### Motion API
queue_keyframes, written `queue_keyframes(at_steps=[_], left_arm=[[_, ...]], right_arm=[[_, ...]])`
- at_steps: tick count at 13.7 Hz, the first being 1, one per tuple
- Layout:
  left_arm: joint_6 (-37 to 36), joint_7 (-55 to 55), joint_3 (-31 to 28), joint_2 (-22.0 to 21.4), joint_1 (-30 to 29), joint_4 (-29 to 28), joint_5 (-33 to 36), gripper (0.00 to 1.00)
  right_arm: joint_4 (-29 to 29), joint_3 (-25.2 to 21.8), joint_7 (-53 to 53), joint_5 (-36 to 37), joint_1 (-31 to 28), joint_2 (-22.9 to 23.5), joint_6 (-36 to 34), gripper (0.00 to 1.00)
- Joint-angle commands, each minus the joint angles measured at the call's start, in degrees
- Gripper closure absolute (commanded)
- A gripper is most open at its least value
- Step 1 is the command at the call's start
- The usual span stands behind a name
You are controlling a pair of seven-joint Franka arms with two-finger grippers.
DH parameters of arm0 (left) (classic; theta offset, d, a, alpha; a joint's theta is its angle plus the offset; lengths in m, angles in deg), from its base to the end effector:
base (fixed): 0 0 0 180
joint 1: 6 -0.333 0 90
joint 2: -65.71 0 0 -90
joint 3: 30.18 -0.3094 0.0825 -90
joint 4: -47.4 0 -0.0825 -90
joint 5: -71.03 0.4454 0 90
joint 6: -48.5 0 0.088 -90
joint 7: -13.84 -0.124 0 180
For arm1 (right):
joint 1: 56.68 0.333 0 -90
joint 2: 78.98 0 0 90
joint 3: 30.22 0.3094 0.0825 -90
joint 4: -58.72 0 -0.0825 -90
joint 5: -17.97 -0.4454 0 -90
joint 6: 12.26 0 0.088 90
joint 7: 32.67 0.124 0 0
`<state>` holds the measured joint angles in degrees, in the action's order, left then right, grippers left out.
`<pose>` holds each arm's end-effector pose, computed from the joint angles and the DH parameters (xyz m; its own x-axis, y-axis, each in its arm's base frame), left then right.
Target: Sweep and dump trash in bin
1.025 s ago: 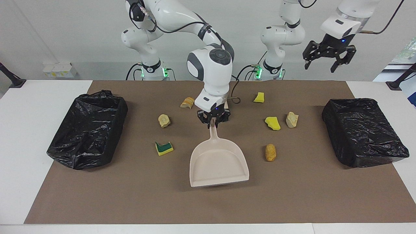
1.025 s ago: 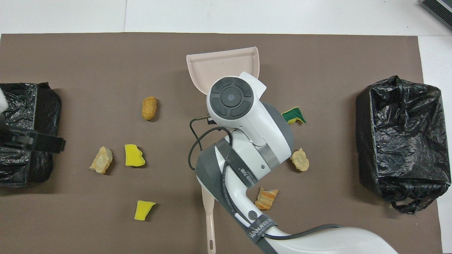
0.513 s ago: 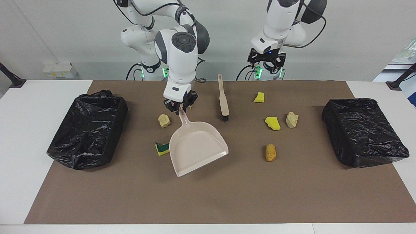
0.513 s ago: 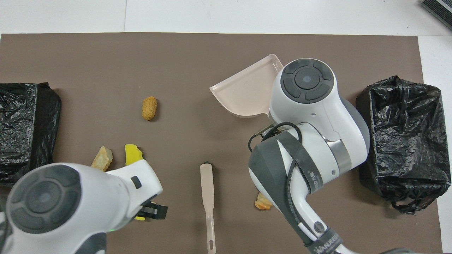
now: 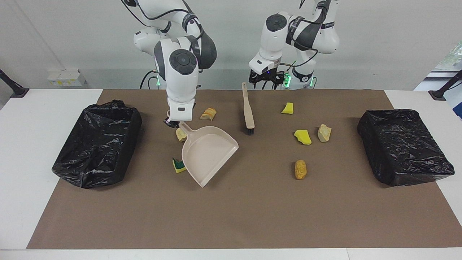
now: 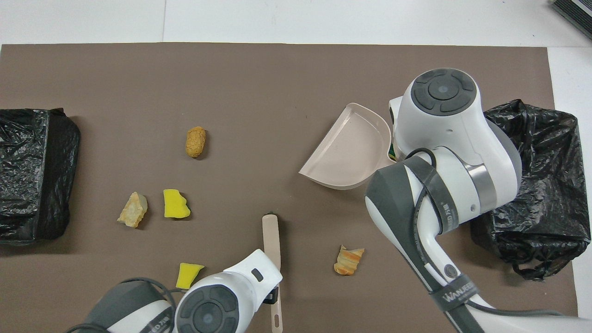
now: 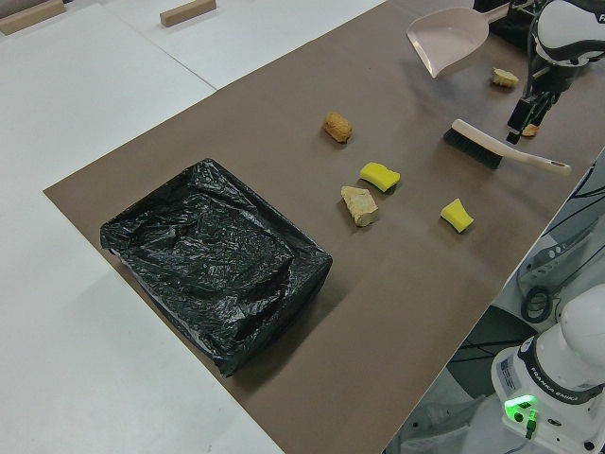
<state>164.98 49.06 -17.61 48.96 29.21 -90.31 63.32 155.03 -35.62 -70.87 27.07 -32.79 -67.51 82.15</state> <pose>0.3261 -0.3697 0.3608 0.9851 -0.1410 -0.0989 -0.1423 -0.9898 -0.0059 0.6205 0.1911 0.4237 0.5002 0.8171 -0.2865 0.8512 -0.5247 -0.0103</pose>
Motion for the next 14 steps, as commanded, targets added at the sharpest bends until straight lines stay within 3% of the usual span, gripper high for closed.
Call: queue_keyframes(at_steps=[1,4,7,9,12,14], left_arm=[[8.4,5.8,-1.1,3.4,5.0,-2.8,-0.6,0.0],[10.8,7.1,-1.1,6.4,6.9,-3.6,-0.6,0.02],[15.0,10.1,-1.1,9.6,9.2,-4.1,-0.6,0.13],[14.3,10.4,-1.1,9.4,10.2,-4.7,-0.6,0.24],[14.0,9.9,-1.2,9.6,10.2,-4.3,-0.6,0.7],[13.8,9.3,-1.4,9.7,9.8,-4.0,-0.5,0.91]], right_arm=[[6.1,0.7,-15.0,1.9,-2.0,-3.7,4.4,1.0],[13.1,0.7,-26.7,1.9,-4.5,-6.5,11.6,1.0],[15.0,0.7,-32.4,3.5,-4.1,-7.4,13.3,1.0],[16.4,0.8,-32.6,4.9,-3.9,-8.5,12.9,1.0],[16.4,0.8,-37.2,4.9,-3.9,-8.6,12.4,1.0],[16.2,1.2,-38.1,4.9,-3.9,-8.6,12.4,1.0]])
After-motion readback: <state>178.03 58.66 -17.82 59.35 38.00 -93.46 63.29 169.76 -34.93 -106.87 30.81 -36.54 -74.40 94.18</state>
